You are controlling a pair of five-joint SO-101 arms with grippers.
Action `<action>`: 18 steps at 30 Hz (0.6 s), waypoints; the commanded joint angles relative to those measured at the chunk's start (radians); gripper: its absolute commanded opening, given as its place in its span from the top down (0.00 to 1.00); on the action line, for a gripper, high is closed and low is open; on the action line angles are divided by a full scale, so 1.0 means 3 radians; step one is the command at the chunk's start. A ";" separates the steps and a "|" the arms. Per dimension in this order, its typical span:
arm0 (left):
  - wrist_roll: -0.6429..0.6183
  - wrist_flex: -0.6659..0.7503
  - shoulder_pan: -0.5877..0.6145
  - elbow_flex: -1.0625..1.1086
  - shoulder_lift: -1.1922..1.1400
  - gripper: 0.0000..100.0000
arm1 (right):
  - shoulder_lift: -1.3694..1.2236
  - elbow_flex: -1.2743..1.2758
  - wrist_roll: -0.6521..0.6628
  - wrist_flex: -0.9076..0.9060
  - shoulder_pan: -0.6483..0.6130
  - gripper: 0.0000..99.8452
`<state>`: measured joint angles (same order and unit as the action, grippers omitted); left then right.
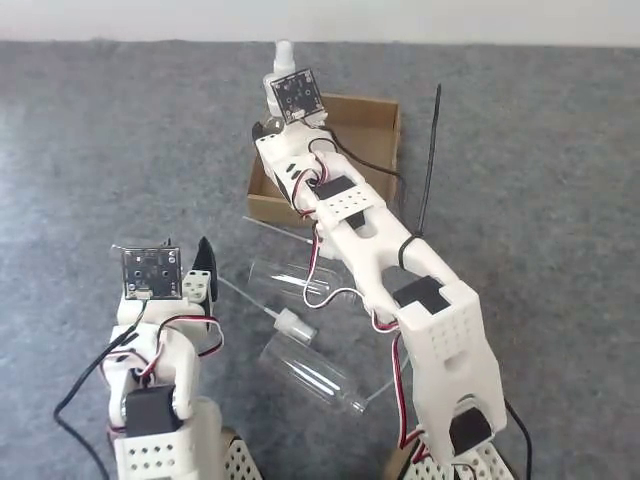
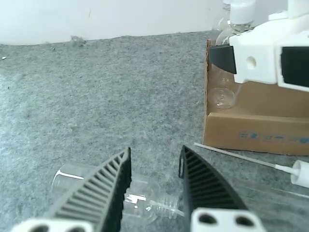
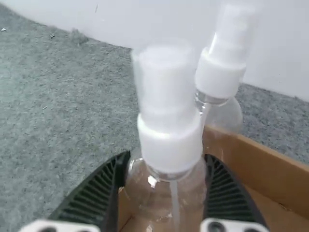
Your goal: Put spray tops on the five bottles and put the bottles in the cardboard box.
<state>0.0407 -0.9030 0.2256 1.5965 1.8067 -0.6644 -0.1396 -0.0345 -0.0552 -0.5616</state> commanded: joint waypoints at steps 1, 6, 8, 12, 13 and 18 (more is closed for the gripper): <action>0.0015 0.0005 0.0015 -0.0028 0.0056 0.85 | 0.0095 -0.0148 0.0066 -0.0084 -0.0028 0.84; 0.0015 0.0005 0.0015 -0.0028 0.0056 0.85 | 0.0095 -0.0148 0.0066 -0.0084 -0.0028 0.84; 0.0015 0.0005 0.0015 -0.0028 0.0056 0.85 | 0.0095 -0.0148 0.0066 -0.0090 -0.0028 0.83; 0.0015 0.0005 0.0015 -0.0028 0.0056 0.85 | 0.0100 -0.0153 0.0056 -0.0284 -0.0033 0.74; 0.0015 0.0005 0.0015 -0.0028 0.0056 0.85 | 0.0100 -0.0159 0.0056 -0.0325 -0.0054 0.72; 0.0015 0.0005 0.0015 -0.0028 0.0056 0.85 | 0.0100 -0.0159 0.0056 -0.0371 -0.0090 0.71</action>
<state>0.0407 -0.9030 0.2256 1.5965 1.8067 -0.6659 -0.1504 -0.0330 -0.1626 -0.5723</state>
